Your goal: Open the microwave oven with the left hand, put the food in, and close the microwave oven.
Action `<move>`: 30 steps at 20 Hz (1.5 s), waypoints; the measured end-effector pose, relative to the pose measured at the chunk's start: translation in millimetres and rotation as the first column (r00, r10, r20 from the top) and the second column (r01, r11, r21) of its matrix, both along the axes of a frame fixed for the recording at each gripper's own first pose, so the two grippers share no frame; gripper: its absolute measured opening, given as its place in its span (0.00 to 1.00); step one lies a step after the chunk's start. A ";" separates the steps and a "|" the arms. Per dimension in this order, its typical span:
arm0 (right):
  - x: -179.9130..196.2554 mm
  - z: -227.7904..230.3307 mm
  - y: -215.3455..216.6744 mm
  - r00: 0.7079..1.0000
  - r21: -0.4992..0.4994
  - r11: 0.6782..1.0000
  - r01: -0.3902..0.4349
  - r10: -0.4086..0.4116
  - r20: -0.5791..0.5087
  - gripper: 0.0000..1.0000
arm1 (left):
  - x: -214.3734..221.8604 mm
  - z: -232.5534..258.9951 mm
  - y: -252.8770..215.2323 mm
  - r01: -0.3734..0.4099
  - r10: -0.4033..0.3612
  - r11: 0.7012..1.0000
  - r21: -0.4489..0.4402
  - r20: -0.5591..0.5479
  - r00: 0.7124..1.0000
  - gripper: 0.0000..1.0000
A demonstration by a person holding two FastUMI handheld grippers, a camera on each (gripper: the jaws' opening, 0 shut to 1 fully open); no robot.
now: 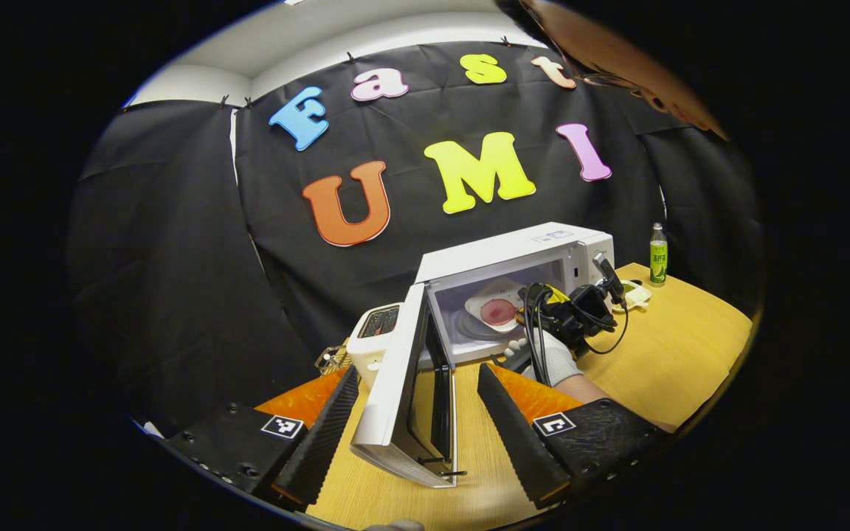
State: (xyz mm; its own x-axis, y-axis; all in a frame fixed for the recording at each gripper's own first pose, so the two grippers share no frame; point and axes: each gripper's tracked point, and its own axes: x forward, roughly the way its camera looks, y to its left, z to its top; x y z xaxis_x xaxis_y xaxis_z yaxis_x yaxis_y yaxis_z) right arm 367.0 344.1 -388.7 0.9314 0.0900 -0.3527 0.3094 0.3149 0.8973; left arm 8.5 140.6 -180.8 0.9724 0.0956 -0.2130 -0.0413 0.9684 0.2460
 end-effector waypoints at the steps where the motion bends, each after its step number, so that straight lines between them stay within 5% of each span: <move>1: 2.8 -0.9 -2.8 1.000 0.001 1.000 0.011 -0.011 0.001 0.04 | -0.3 -1.5 1.4 -0.002 0.002 1.000 -0.005 -0.002 1.000 0.97; 4: 5.9 -1.7 -3.5 1.000 0.007 1.000 0.018 -0.018 0.025 0.02 | -0.4 -0.3 6.7 -0.015 0.015 1.000 -0.015 0.000 1.000 0.97; 5: 5.1 2.7 0.0 0.999 0.016 1.000 0.002 -0.003 0.043 0.15 | -0.3 -0.1 7.3 -0.017 0.017 1.000 -0.016 -0.001 1.000 0.97; 6: 2.5 5.9 2.7 0.999 0.014 1.000 -0.014 0.013 0.052 0.07 | -0.2 -0.8 8.5 -0.019 0.019 1.000 -0.014 -0.001 1.000 0.97; 9: -10.8 21.7 0.1 0.995 -0.092 0.995 -0.044 0.052 0.080 0.42 | 1.9 7.4 9.6 -0.017 0.017 1.000 -0.016 0.013 1.000 0.97; 10: -16.1 30.0 -3.9 0.994 -0.152 0.987 -0.046 0.060 0.092 0.72 | 2.7 11.6 10.2 -0.019 0.019 1.000 -0.020 0.020 1.000 0.97; 11: -23.2 39.8 -6.2 0.992 -0.206 0.977 -0.058 0.080 0.102 0.65 | 3.0 17.6 11.1 -0.019 0.020 0.999 -0.026 0.031 0.999 0.97; 14: -51.0 67.1 -10.1 0.980 -0.351 0.928 -0.124 0.169 0.102 0.81 | 2.6 35.5 12.7 -0.014 0.016 0.999 -0.045 0.052 0.999 0.97; 15: -62.3 76.2 -11.9 0.974 -0.396 0.905 -0.154 0.207 0.094 0.94 | 2.7 42.8 13.4 -0.011 0.013 0.999 -0.044 0.065 0.998 0.97; 17: -91.3 102.5 -18.4 0.950 -0.515 0.829 -0.218 0.300 0.081 0.96 | 2.6 58.2 17.6 -0.008 0.011 0.999 -0.041 0.088 0.996 0.97; 19: -127.3 123.7 -30.4 0.917 -0.639 0.718 -0.275 0.396 0.050 0.99 | 0.3 68.2 23.3 -0.009 0.014 0.999 -0.046 0.092 0.996 0.97; 20: -146.0 134.1 -40.6 0.904 -0.691 0.664 -0.286 0.426 0.035 0.90 | -3.0 73.9 23.5 -0.005 0.010 0.999 -0.053 0.100 0.995 0.97; 24: -205.8 173.0 -101.6 0.885 -0.841 0.467 -0.272 0.464 -0.028 0.91 | -11.4 81.6 35.1 -0.015 0.025 0.996 -0.083 0.117 0.993 0.97; 25: -218.9 181.6 -118.1 0.886 -0.861 0.431 -0.269 0.462 -0.046 1.00 | -13.0 82.1 38.1 -0.021 0.031 0.996 -0.085 0.116 0.993 0.96; 27: -238.3 197.5 -155.9 0.897 -0.892 0.376 -0.249 0.436 -0.067 0.91 | -18.4 79.7 45.5 -0.027 0.037 0.996 -0.084 0.123 0.992 0.96; 29: -256.8 211.8 -186.4 0.910 -0.906 0.347 -0.242 0.405 -0.087 1.00 | -22.9 76.5 52.8 -0.032 0.042 0.996 -0.079 0.128 0.991 0.95; 30: -263.8 219.2 -200.4 0.915 -0.913 0.328 -0.241 0.392 -0.100 0.92 | -25.1 72.1 53.8 -0.025 0.036 0.996 -0.087 0.124 0.992 0.95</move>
State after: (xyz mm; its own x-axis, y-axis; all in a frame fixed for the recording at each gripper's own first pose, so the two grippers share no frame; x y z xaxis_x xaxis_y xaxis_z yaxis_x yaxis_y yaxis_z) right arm 103.2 143.7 -169.4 0.9448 0.0913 -0.3147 -0.0843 0.9958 0.0356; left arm -16.6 194.4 -108.7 0.9888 0.1124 -0.0979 -0.0965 0.9833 0.1541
